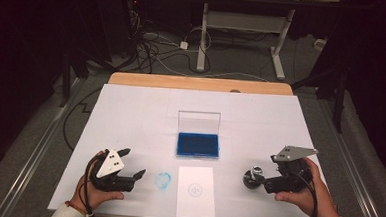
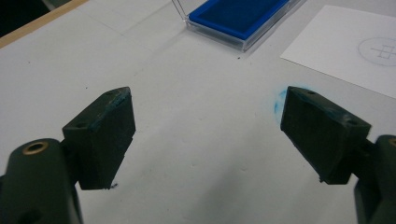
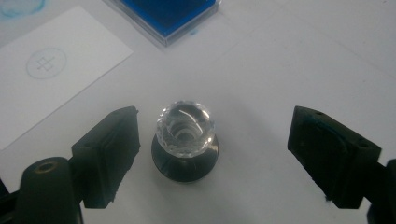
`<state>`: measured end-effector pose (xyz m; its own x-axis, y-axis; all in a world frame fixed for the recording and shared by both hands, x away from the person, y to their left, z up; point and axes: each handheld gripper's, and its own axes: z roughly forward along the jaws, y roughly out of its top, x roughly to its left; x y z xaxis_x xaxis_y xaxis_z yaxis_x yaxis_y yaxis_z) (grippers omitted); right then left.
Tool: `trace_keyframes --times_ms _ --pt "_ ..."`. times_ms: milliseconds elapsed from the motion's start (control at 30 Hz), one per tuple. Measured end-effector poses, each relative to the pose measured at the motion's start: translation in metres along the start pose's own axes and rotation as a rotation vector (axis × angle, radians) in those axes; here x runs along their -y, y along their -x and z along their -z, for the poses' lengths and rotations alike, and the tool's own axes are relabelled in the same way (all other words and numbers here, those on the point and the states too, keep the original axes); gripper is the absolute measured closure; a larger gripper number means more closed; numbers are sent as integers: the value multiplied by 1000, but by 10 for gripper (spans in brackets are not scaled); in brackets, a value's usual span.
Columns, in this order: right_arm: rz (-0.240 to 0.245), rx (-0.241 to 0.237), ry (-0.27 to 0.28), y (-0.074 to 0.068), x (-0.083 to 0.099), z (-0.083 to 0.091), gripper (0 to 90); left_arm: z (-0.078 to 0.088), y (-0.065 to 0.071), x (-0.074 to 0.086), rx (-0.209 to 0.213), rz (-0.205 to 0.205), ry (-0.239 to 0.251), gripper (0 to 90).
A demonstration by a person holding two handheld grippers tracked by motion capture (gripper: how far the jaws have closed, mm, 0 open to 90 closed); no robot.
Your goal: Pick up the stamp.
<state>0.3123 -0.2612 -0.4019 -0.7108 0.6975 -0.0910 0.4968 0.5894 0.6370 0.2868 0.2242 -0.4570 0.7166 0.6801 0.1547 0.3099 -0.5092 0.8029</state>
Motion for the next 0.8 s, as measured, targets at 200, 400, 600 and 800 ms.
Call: trace_keyframes --times_ms 200,400,600,800 --pt "-2 -25 -38 -1 2 -18 210 -1 0 0 4 -5 -11 175" --pt "19 -34 -27 -2 3 -23 364 -5 3 0 29 -27 -43 175" --pt "39 -35 -24 -2 2 -24 427 -5 2 0 41 -18 -40 175" --pt "62 -48 -38 -4 2 -27 494 -5 2 1 47 -14 -34 175"
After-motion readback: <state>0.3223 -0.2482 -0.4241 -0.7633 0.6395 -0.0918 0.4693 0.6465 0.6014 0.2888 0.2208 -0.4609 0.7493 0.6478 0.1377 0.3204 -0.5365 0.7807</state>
